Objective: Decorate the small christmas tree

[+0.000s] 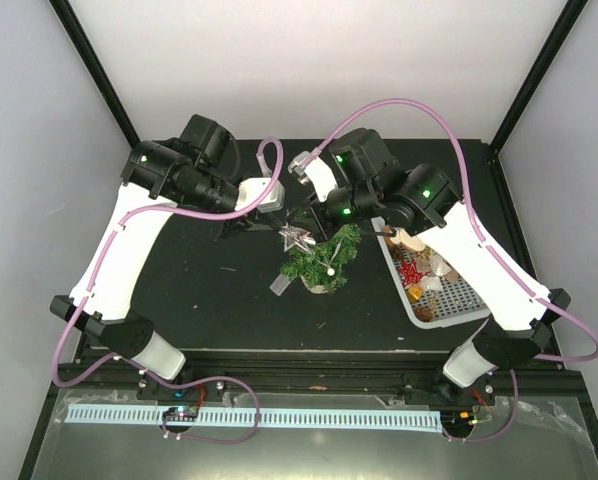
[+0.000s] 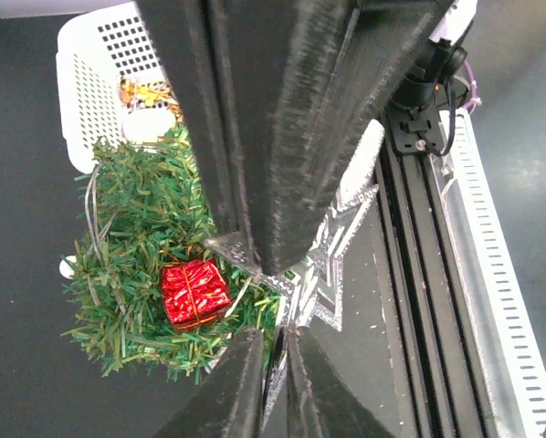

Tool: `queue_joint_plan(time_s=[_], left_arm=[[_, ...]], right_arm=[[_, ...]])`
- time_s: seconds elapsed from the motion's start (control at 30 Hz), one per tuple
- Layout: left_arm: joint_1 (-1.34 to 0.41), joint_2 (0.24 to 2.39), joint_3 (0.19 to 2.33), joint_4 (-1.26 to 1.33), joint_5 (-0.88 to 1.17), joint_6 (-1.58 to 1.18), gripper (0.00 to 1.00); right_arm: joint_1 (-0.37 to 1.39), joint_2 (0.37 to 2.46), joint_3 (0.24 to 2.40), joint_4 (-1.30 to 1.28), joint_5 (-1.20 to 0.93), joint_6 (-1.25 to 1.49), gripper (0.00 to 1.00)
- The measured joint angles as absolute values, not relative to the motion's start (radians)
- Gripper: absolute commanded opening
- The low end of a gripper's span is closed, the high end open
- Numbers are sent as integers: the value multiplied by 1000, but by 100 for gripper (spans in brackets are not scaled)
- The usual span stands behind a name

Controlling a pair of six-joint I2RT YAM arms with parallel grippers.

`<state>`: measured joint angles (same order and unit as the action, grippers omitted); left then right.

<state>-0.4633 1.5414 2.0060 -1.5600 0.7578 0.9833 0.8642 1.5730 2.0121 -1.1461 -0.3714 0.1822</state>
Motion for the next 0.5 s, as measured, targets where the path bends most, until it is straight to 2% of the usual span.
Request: queue_joint_plan(time_s=[0.2,0.37,0.5], left_arm=[[-422,1594,2061,-1554,764,926,30],[-368,1604,2062,-1550,786,886,37],[-327,1604,2062,-1546,822,861,49]], right_arm=[[868,1573,2012,-1146,-317,186,1],[868,1571,2012,-1140,-264,197,1],[868,1558,2011,-1122,-217,213,1]])
